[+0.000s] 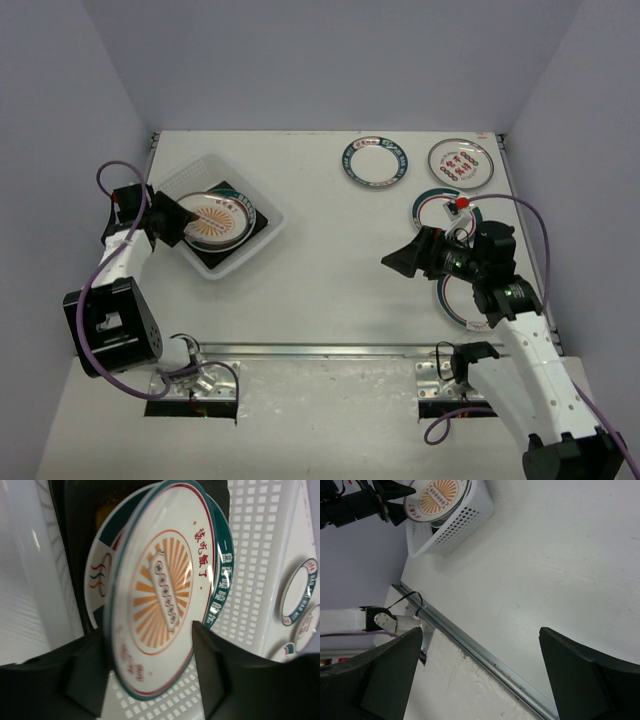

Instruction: Place the plates into the plastic bin on the countertop

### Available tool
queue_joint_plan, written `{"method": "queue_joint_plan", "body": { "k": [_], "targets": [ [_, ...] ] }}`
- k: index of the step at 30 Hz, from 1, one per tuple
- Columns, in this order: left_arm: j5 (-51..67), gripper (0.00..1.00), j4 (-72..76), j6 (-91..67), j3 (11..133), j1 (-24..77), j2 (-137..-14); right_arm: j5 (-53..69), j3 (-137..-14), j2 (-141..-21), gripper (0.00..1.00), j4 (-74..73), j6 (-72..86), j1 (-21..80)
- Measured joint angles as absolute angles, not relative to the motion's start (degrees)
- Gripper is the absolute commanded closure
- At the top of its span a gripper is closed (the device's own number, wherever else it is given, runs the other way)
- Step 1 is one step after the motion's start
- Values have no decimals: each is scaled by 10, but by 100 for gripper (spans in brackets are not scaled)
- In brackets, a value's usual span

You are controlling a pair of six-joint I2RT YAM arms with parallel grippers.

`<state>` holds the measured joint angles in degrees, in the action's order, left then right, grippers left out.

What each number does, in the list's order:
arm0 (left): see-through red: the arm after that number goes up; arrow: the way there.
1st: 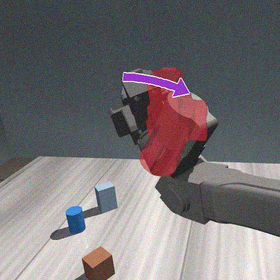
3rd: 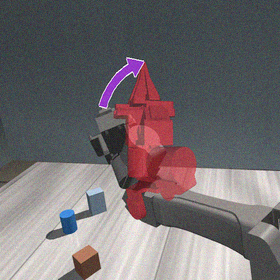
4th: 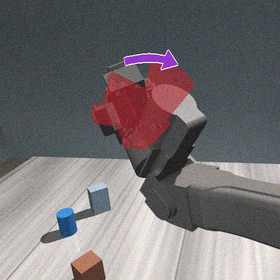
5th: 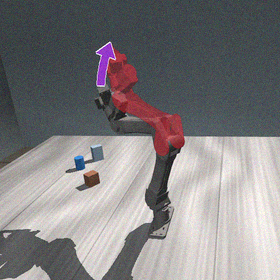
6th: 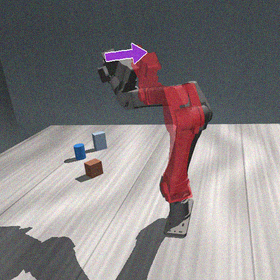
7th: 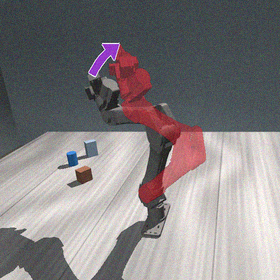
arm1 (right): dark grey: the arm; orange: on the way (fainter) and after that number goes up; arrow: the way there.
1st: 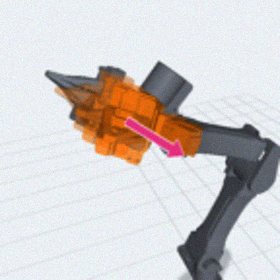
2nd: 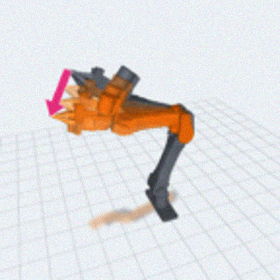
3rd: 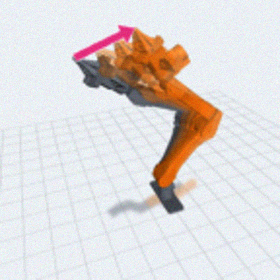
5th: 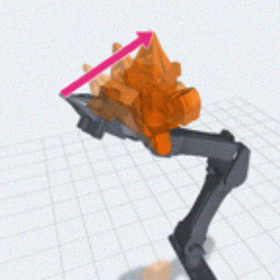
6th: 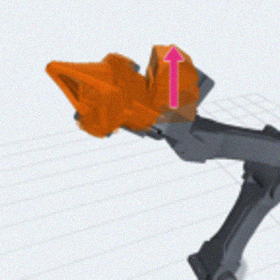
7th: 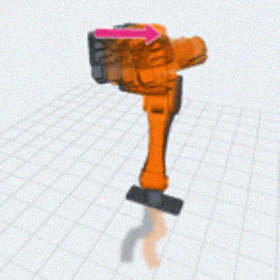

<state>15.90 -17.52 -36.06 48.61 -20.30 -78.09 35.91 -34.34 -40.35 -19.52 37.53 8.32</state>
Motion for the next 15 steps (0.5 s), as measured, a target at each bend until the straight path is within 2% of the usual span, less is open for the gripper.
{"method": "queue_joint_plan", "body": {
  "k": [1,2,3,9,15],
  "targets": [
    [163,19,-173,-361,482,-199,-783,351,-352,-395,1,-209,368,83],
    [170,3,-170,-364,479,-192,-787,342,-362,-389,1,-225,358,83],
    [177,0,-164,-363,480,-183,-789,333,-372,-386,1,-241,349,83],
    [164,0,-170,-354,470,-121,-784,288,-411,-383,1,-302,315,83],
    [90,0,-224,-351,462,-113,-725,272,-411,-388,1,-322,317,83]
  ]
}}
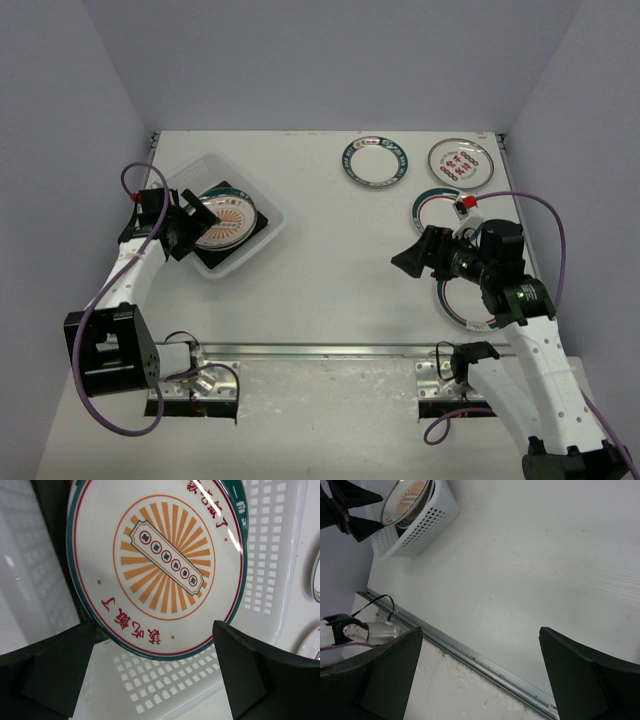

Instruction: Place the plates into the plastic bin on the countertop

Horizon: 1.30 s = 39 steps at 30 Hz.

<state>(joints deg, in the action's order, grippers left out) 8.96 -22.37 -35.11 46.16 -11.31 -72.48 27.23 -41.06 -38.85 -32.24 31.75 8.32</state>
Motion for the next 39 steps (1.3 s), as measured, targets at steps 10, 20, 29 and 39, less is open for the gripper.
{"method": "queue_joint_plan", "body": {
  "k": [10,20,29,39],
  "targets": [
    [68,0,-302,-293,540,-113,-660,202,-411,-421,1,-339,354,83],
    [275,0,-218,-231,404,-60,-397,-8,-385,-465,1,-350,405,74],
    [276,0,-203,-230,370,-23,-337,-51,-314,-456,1,-320,519,67],
    [266,0,-203,-230,367,-13,-356,68,-204,-468,1,-120,571,65]
  ]
}}
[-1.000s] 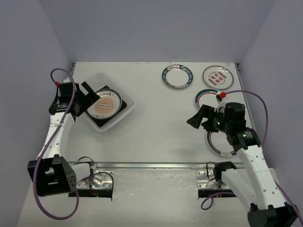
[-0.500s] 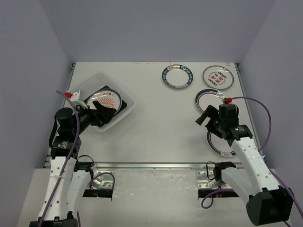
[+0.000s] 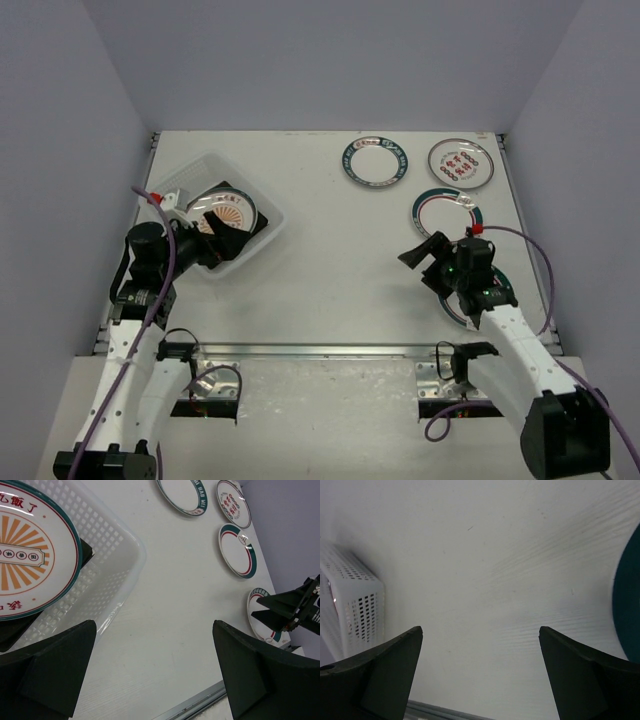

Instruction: Place the plates into the plastic bin on the countertop

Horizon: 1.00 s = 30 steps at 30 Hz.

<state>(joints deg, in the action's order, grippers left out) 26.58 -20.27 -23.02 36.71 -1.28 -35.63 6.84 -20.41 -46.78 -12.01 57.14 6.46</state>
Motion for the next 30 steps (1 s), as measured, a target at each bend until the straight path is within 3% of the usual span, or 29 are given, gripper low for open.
{"method": "queue_joint_plan", "body": {
  "k": [4,9,15,24,30],
  "targets": [
    [265,0,-202,-231,365,-8,-358,122,-195,-564,1,7,611,81],
    [266,0,-199,-231,365,4,-372,110,-299,-779,5,130,681,131],
    [259,0,-201,-231,365,5,-370,-22,-428,-1002,6,202,830,195],
    [253,0,-202,-230,365,5,-343,-148,-567,-1151,8,239,944,207],
    [236,0,-207,-232,365,6,-324,-164,-607,-1214,20,305,1008,188]
  ]
}}
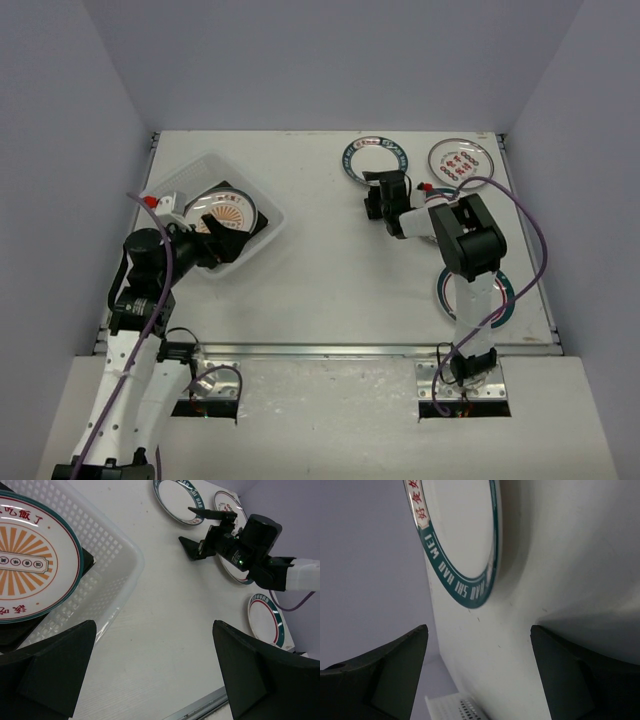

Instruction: Place the plates into the plastic bin on the countertop

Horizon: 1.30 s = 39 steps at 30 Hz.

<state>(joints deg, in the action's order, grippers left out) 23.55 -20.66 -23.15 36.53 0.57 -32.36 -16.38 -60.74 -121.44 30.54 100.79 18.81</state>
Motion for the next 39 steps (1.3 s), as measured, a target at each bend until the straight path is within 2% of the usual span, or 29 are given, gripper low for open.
{"method": "queue_joint_plan", "body": {
  "k": [7,10,13,16,24,29,34,39],
  "targets": [
    [226,0,-208,-232,365,7,-306,-153,-697,-1270,51,259,1032,156],
    [212,0,-212,-234,365,7,-304,-152,-733,-1280,65,185,1036,149],
    [197,0,-217,-237,365,7,-297,-146,-764,-1292,96,139,1036,143],
    [187,0,-221,-239,365,7,-285,-134,-771,-1295,100,120,1040,137],
    [179,0,-221,-241,366,7,-293,-96,-708,-1258,100,168,970,129],
    [209,0,-215,-241,370,7,-330,-42,-641,-1149,100,115,810,141],
    [285,0,-176,-267,374,7,-381,32,-557,-989,100,47,661,160],
    [346,0,-145,-289,392,10,-473,177,-541,-921,100,26,560,165]
  ]
}}
